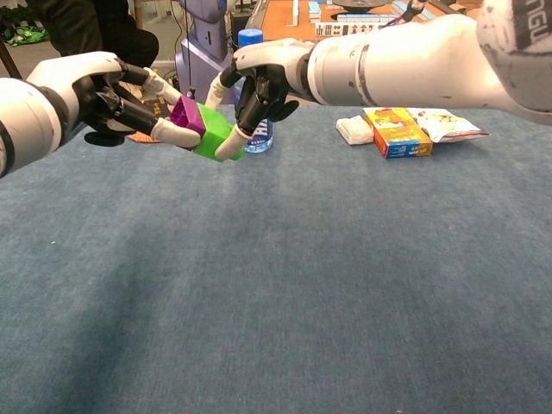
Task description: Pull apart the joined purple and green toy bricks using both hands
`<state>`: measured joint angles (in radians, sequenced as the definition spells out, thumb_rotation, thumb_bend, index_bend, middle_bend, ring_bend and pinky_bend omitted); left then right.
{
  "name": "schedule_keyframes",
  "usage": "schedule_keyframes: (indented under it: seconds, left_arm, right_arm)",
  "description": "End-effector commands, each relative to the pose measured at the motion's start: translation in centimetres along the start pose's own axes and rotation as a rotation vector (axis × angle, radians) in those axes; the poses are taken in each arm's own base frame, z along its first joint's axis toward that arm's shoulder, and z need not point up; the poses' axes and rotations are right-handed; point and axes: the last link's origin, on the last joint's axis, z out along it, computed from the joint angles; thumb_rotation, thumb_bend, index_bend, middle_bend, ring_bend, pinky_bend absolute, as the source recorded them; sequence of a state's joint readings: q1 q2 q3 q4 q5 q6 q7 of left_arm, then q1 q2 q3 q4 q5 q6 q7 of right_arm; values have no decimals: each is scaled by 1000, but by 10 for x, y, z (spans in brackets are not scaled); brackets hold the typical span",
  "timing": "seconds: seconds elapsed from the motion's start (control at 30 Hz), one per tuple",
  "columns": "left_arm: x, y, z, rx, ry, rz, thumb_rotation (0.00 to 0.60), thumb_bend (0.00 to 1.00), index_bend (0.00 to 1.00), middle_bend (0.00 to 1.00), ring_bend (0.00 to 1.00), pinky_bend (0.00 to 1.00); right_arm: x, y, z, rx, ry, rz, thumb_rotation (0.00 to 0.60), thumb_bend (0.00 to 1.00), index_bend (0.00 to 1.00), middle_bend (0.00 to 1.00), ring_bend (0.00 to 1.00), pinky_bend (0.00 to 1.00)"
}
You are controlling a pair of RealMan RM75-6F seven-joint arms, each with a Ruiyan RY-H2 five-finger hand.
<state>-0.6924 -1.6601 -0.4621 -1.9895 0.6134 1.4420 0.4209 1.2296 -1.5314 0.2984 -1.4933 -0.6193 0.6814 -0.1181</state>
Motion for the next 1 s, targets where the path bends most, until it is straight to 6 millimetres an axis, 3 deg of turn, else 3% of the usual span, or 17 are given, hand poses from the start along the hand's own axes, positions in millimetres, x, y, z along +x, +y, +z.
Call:
schedule_keyframes:
  seconds: [0.03,1.0]
  left_arm:
    - [0,0,0,1,-1,-1,600,0,545,986,1000,1000]
    - [3,1,1,-18,17,-17,600,0,700,1000,1000,1000]
  right_arm:
    - [0,0,0,0,1,-2,600,0,556,1000,1000,1000]
    - [0,4,-1,-6,1,-1,600,0,556,1000,1000,1000]
